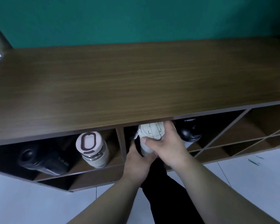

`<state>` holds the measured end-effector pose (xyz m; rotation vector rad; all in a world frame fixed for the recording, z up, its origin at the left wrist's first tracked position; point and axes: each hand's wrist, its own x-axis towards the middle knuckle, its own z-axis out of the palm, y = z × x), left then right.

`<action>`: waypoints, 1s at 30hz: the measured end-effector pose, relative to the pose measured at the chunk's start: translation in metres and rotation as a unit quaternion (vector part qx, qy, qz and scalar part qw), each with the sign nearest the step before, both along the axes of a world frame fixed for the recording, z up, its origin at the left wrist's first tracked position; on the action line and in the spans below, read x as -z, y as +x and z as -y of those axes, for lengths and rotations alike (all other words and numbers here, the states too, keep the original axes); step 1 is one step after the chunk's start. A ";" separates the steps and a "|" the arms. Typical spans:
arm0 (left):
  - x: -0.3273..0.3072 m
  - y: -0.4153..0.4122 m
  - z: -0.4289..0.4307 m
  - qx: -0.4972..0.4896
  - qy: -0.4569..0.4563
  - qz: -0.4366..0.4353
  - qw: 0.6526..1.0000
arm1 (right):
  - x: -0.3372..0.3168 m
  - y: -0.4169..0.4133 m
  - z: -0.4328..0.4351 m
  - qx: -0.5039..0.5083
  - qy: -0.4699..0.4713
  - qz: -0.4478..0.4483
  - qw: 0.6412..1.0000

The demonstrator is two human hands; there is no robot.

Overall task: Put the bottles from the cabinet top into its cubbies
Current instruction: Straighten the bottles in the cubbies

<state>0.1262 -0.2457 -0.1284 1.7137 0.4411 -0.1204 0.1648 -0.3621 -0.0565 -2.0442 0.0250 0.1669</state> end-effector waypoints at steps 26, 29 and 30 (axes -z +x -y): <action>0.008 0.008 0.002 0.027 0.065 0.020 0.997 | 0.017 0.002 0.004 0.001 0.030 0.011 0.999; 0.007 0.007 0.002 0.030 0.063 0.015 0.997 | 0.014 -0.001 0.005 -0.004 0.048 0.012 0.999; 0.007 0.007 0.002 0.032 0.060 0.008 0.998 | 0.013 -0.003 0.006 -0.011 0.048 0.015 0.999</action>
